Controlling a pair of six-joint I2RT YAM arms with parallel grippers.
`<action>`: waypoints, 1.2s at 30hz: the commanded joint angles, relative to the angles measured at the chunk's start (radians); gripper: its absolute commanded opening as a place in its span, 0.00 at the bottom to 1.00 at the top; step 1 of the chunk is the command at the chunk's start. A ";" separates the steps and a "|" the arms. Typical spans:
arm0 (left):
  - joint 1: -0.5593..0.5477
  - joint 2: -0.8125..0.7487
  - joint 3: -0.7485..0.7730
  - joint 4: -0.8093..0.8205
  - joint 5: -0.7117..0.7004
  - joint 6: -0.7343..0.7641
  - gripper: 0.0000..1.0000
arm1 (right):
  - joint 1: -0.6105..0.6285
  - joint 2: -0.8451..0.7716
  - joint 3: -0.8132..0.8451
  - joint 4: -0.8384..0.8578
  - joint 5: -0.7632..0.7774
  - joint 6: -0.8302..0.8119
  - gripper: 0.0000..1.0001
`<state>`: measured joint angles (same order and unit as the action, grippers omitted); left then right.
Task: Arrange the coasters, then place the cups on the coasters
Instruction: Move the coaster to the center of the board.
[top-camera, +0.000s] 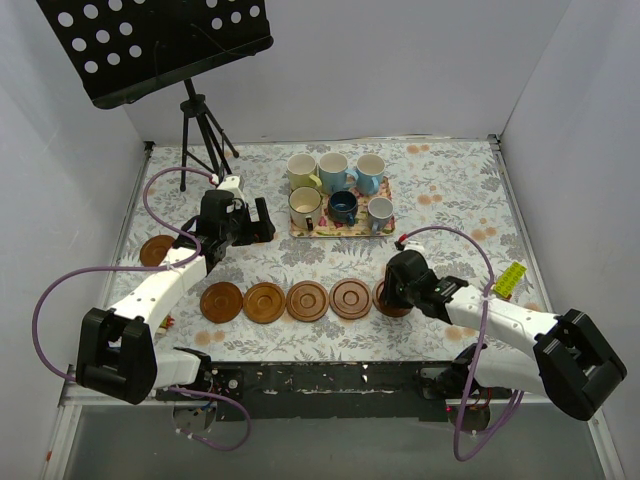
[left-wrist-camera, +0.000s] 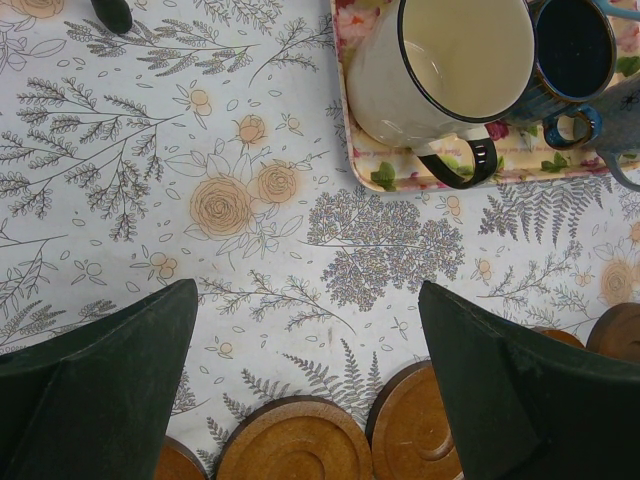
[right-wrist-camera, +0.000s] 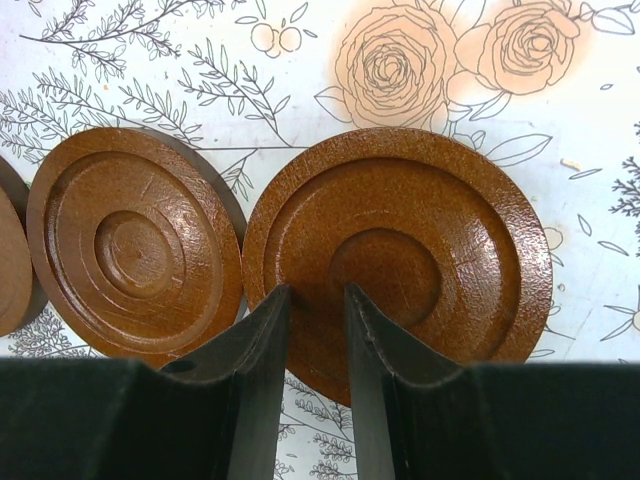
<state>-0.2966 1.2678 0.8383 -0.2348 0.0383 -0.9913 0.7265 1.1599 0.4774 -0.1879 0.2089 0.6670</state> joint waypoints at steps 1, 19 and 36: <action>0.005 -0.024 -0.007 0.002 0.006 0.010 0.93 | 0.025 0.006 -0.049 -0.174 -0.023 0.042 0.36; 0.004 -0.039 -0.015 0.002 -0.005 0.008 0.95 | 0.042 0.017 0.007 -0.177 0.010 0.025 0.41; 0.099 -0.078 -0.062 0.022 -0.196 0.013 0.98 | 0.042 -0.077 0.185 -0.098 0.054 -0.165 0.62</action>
<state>-0.2504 1.1816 0.7765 -0.2211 -0.0891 -0.9909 0.7628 1.0969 0.6327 -0.3511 0.2569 0.5770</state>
